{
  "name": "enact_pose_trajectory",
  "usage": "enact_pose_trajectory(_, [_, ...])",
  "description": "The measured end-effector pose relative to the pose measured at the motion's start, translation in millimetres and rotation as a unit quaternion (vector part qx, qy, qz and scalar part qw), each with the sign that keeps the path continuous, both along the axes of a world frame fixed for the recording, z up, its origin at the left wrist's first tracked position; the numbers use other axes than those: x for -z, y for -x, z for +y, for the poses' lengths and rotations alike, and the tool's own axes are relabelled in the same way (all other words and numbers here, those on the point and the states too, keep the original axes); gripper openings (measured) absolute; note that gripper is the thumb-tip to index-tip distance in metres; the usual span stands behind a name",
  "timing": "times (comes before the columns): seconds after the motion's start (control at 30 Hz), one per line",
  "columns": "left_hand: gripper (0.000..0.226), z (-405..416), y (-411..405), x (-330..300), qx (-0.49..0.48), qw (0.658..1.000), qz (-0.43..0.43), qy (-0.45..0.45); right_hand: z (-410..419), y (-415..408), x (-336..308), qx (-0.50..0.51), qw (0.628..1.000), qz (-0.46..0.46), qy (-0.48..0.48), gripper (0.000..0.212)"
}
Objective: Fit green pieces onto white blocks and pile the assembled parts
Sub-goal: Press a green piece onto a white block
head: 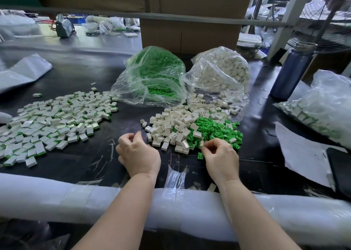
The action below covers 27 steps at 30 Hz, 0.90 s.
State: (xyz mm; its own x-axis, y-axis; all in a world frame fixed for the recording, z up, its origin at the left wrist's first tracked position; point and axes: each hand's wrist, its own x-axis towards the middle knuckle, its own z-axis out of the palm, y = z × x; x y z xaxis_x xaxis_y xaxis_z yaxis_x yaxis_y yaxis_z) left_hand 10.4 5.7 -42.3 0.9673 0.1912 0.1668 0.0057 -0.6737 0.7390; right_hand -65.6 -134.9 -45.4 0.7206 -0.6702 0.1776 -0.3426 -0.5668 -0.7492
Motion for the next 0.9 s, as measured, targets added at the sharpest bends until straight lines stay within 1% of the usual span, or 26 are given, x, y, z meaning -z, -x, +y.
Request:
enact_pose_trajectory(0.07, [0.036,-0.5,1.8,-1.0,0.027,0.999,-0.038,-0.005,1.2,-0.5,0.1,-0.005,0.999,0.035,0.029,0.006])
enact_pose_trajectory(0.1, [0.028,-1.5,3.1,-0.8,0.064,0.996,-0.064,-0.011,1.5,-0.5,0.0,-0.004,0.998,0.049,0.040,0.002])
enact_pose_trajectory(0.2, [0.009,-6.5,8.1,1.9,0.196,0.971,-0.128,-0.047,2.2,-1.0,0.0,0.001,0.995,0.082,0.062,0.008])
enact_pose_trajectory(0.23, [0.008,-8.0,9.0,2.6,0.223,0.963,-0.137,-0.065,2.6,-1.1,-0.1,0.001,0.993,0.094,0.073,0.010])
enact_pose_trajectory(0.3, [0.013,-10.2,9.2,4.1,0.254,0.953,-0.129,-0.104,3.6,-1.4,-0.3,-0.001,0.989,0.115,0.096,0.014])
enact_pose_trajectory(0.37, [0.020,-10.8,7.9,6.3,0.268,0.948,-0.110,-0.129,3.9,-1.2,-0.1,-0.004,0.987,0.121,0.108,0.015])
enact_pose_trajectory(0.53, [0.021,-11.2,6.6,9.1,0.281,0.944,-0.086,-0.151,3.7,-0.8,0.1,-0.006,0.986,0.124,0.114,0.018])
enact_pose_trajectory(0.67, [0.029,-12.1,6.0,11.4,0.283,0.941,-0.079,-0.170,3.7,-1.1,0.6,-0.006,0.984,0.127,0.122,0.017])
enact_pose_trajectory(0.83, [0.026,-12.3,7.0,10.8,0.284,0.940,-0.085,-0.169,5.0,-0.6,0.6,-0.029,0.992,0.071,0.104,0.009])
enact_pose_trajectory(0.9, [0.022,-12.2,7.7,10.1,0.282,0.941,-0.090,-0.164,5.7,-0.4,0.0,-0.050,0.994,0.025,0.091,0.013])
